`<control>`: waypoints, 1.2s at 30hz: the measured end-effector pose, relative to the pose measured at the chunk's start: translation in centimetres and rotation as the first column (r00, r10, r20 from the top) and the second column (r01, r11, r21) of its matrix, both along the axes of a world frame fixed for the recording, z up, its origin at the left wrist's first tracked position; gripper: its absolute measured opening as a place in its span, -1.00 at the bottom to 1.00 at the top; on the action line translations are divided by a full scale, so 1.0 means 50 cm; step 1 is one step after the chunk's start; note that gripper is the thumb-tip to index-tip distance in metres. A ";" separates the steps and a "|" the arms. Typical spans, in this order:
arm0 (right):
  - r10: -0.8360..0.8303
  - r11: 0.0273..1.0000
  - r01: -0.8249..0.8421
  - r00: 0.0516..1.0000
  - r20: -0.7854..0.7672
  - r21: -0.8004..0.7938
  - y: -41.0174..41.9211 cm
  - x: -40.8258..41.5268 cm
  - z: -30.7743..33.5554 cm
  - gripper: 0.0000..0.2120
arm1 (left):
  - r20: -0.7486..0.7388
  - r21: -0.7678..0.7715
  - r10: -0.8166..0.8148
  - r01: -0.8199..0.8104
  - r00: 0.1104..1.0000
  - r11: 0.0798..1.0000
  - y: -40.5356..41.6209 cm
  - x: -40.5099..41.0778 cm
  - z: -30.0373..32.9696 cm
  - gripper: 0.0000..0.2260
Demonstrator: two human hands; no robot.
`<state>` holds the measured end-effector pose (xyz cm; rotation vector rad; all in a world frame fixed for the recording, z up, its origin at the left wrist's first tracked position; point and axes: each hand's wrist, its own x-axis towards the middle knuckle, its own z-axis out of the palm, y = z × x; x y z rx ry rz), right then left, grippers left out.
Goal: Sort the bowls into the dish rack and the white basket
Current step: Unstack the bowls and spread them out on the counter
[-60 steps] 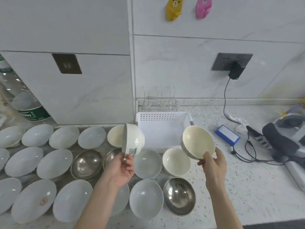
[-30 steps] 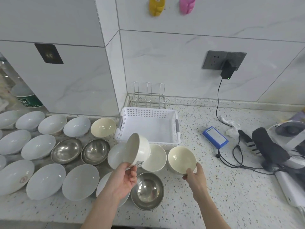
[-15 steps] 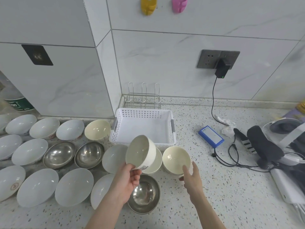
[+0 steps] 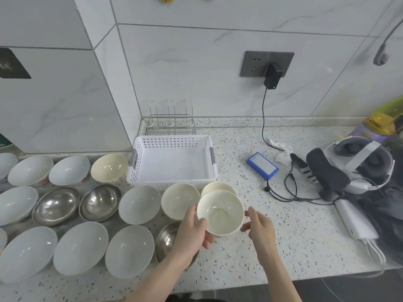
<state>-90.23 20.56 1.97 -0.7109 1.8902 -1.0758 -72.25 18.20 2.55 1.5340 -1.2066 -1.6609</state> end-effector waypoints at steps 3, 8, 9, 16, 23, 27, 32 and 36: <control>0.061 0.998 -0.061 0.998 -0.013 0.004 0.017 -0.006 -0.004 -0.58 | 0.082 -0.011 -0.097 0.098 0.992 0.995 0.013 -0.007 -0.017 -0.60; 0.261 0.965 -0.260 0.961 -0.088 0.017 0.039 -0.021 0.005 -0.70 | 0.105 -0.030 -0.171 0.175 0.980 0.984 0.022 -0.018 -0.014 -0.63; 0.283 0.959 -0.282 0.953 -0.107 0.025 0.041 -0.028 0.006 -0.79 | 0.103 -0.033 -0.178 0.183 0.979 0.983 0.024 -0.019 -0.011 -0.64; 0.240 0.971 -0.239 0.966 -0.095 0.028 0.050 -0.055 0.005 -0.85 | 0.082 0.003 -0.260 0.261 0.962 0.965 0.055 -0.036 -0.005 -0.65; 0.247 0.967 -0.243 0.967 -0.052 0.073 0.083 -0.058 -0.022 -0.92 | 0.239 0.057 -0.437 0.436 0.867 0.898 0.079 -0.024 -0.018 -0.52; 0.272 0.957 -0.270 0.962 -0.012 0.103 0.094 -0.049 -0.040 -0.93 | 0.363 0.039 -0.446 0.465 0.818 0.885 0.085 -0.018 -0.031 -0.50; 0.345 0.926 -0.338 0.938 -0.013 0.170 0.099 -0.051 -0.070 -0.84 | 0.451 -0.023 -0.364 0.418 0.815 0.908 0.095 -0.016 -0.041 -0.28; 0.358 0.919 -0.353 0.934 0.004 0.173 0.095 -0.043 -0.074 -0.84 | 0.513 -0.046 -0.356 0.439 0.781 0.897 0.092 -0.006 -0.044 -0.30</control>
